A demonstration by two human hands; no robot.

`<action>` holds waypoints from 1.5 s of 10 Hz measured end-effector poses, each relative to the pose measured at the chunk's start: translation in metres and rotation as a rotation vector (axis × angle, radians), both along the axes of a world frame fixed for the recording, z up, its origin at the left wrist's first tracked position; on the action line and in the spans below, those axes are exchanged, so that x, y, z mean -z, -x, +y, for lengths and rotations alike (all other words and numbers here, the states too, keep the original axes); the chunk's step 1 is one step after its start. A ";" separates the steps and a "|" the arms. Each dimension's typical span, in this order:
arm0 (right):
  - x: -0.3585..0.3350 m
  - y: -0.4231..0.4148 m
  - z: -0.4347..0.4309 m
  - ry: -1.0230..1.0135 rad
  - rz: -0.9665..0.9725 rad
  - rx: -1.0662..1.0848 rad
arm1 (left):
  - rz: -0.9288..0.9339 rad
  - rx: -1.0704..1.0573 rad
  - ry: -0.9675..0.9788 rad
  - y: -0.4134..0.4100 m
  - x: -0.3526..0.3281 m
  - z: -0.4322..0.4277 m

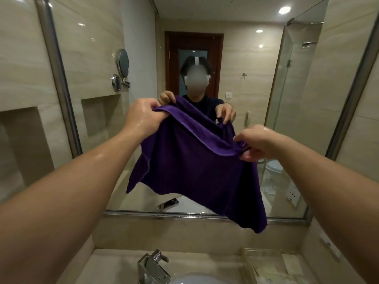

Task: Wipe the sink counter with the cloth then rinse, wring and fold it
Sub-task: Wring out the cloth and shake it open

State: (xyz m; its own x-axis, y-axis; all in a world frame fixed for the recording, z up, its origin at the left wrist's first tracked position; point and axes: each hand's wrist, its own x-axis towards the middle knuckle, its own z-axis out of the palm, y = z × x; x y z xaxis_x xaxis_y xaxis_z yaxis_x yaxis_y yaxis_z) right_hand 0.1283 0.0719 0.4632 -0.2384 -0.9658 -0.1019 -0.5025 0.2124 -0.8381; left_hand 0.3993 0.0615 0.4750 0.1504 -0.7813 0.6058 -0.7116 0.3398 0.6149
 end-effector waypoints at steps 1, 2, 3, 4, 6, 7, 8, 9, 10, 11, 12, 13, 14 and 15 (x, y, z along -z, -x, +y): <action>-0.008 -0.027 0.011 -0.091 0.311 -0.291 | -0.057 0.085 0.062 0.017 -0.017 0.004; -0.023 -0.070 0.012 0.144 0.185 -0.519 | -0.174 0.185 0.035 0.031 -0.022 0.004; -0.024 -0.097 0.004 0.411 0.217 -0.465 | -0.152 0.216 0.019 0.033 -0.017 0.005; -0.022 -0.103 -0.002 0.531 0.127 -0.441 | 0.004 0.272 -0.005 0.021 -0.013 0.010; -0.020 -0.135 0.003 0.561 -0.140 -0.393 | 0.470 0.592 -0.324 -0.015 0.035 0.036; -0.028 -0.148 0.004 0.546 -0.228 -0.298 | 0.350 0.522 -0.443 -0.019 0.096 0.050; -0.039 -0.155 0.005 0.515 -0.291 -0.273 | 0.331 0.362 -0.371 -0.029 0.132 0.055; -0.047 -0.157 0.004 0.489 -0.362 -0.237 | 0.308 0.189 -0.244 -0.051 0.125 0.060; -0.056 -0.153 0.004 0.514 -0.356 -0.200 | 0.387 0.141 -0.213 -0.072 0.096 0.066; -0.069 -0.148 0.015 0.540 -0.285 -0.151 | 0.338 0.094 -0.140 -0.102 0.063 0.068; -0.082 -0.138 0.004 0.386 -0.434 -0.150 | 0.357 0.030 -0.064 -0.133 0.025 0.073; -0.082 -0.137 0.018 0.291 -0.449 -0.253 | 0.306 -0.014 -0.040 -0.148 -0.009 0.087; -0.082 -0.141 0.018 0.275 -0.481 -0.325 | 0.242 -0.010 -0.071 -0.151 -0.030 0.102; -0.080 -0.148 0.015 0.325 -0.525 -0.243 | 0.211 0.017 -0.138 -0.152 -0.039 0.115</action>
State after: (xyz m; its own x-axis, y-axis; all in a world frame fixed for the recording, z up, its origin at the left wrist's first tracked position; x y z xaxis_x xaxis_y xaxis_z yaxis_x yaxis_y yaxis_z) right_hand 0.2758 0.0871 0.5436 -0.0079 -0.9871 0.1600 -0.0115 -0.1599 -0.9871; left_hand 0.5518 0.1765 0.5135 0.2486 -0.8580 0.4495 -0.5578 0.2526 0.7906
